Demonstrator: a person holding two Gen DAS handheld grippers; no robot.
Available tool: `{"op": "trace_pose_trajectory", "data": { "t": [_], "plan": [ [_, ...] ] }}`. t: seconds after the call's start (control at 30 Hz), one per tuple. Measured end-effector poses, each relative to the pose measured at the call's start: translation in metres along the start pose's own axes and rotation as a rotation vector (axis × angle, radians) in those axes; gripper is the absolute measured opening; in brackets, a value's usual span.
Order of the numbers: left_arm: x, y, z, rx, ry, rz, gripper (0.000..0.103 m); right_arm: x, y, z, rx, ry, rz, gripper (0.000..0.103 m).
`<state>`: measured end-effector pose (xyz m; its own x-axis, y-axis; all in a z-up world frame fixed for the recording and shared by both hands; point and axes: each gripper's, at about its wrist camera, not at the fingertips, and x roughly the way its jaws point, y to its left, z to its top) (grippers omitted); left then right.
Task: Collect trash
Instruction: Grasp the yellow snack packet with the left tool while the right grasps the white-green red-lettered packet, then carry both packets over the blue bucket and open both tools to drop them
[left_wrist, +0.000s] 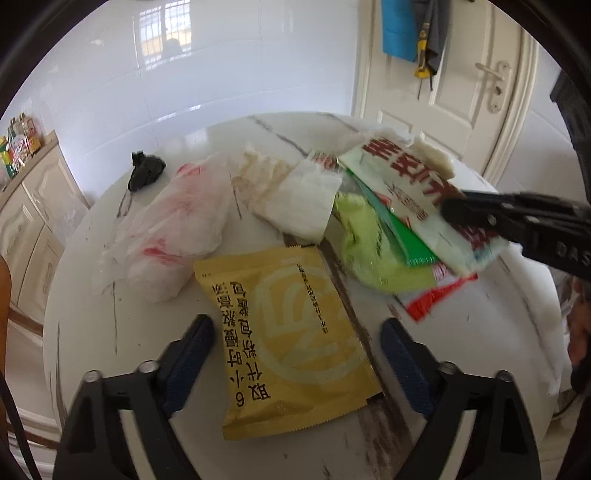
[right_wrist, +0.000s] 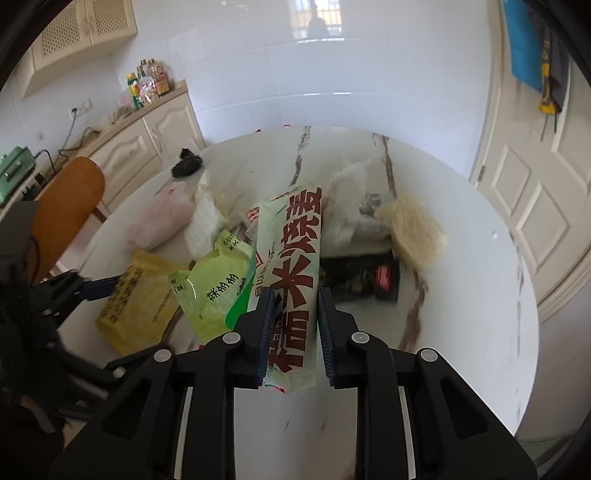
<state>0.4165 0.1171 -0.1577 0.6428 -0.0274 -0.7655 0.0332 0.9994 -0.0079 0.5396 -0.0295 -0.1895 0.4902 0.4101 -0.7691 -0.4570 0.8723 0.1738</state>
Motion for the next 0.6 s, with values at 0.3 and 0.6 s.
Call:
{"op": "trace_pose_trajectory", "data": {
  "t": [0.3,0.6],
  "plan": [
    [-0.007,0.001,-0.007,0.000,-0.030,-0.013,0.036,-0.018,-0.002,-0.019,0.051,-0.017,0.042,0.021],
    [-0.025,0.011,-0.018,-0.030,-0.027,-0.036,0.029,-0.043,0.001,-0.026,0.055,-0.077,0.041,0.018]
  ]
}}
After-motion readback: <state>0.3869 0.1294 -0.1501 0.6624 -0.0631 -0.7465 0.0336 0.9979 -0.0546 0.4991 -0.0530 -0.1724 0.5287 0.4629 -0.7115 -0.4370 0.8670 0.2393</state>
